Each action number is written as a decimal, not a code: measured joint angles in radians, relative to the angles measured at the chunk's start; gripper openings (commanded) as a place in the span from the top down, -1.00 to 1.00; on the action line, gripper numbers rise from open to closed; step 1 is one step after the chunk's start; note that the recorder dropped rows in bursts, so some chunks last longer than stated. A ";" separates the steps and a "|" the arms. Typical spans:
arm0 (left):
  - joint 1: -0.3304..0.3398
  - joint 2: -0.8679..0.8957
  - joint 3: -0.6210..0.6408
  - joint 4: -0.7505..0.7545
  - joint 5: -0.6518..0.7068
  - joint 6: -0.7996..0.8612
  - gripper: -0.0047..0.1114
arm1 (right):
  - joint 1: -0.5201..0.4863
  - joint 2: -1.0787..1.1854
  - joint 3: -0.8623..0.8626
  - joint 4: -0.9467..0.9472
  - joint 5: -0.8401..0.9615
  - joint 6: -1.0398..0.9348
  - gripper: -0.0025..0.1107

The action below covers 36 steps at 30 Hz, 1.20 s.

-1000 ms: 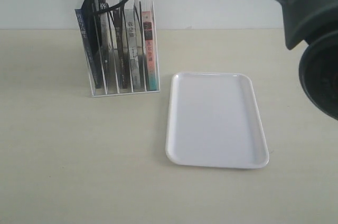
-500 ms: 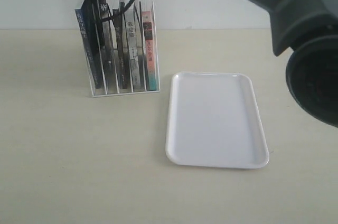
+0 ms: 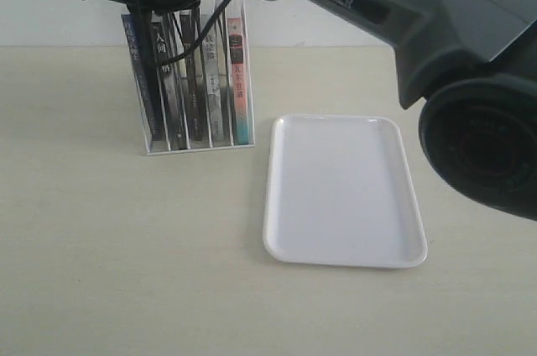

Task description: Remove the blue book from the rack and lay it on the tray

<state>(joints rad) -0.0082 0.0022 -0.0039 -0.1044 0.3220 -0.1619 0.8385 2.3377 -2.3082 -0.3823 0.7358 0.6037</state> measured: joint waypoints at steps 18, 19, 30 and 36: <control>0.000 0.000 0.000 0.000 0.000 0.001 0.81 | 0.114 -0.111 -0.005 0.061 -0.026 -0.078 0.30; 0.000 0.000 0.000 0.000 0.000 0.002 0.81 | 0.114 -0.109 -0.005 0.061 -0.026 -0.068 0.30; 0.000 0.000 0.000 0.000 0.000 0.002 0.81 | 0.100 -0.058 -0.005 0.007 0.010 0.032 0.30; 0.000 0.000 0.000 0.000 0.000 0.002 0.81 | 0.085 -0.029 -0.005 0.005 0.012 0.063 0.30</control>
<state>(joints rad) -0.0082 0.0022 -0.0039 -0.1044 0.3220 -0.1595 0.9235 2.3082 -2.3132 -0.3773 0.7478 0.6670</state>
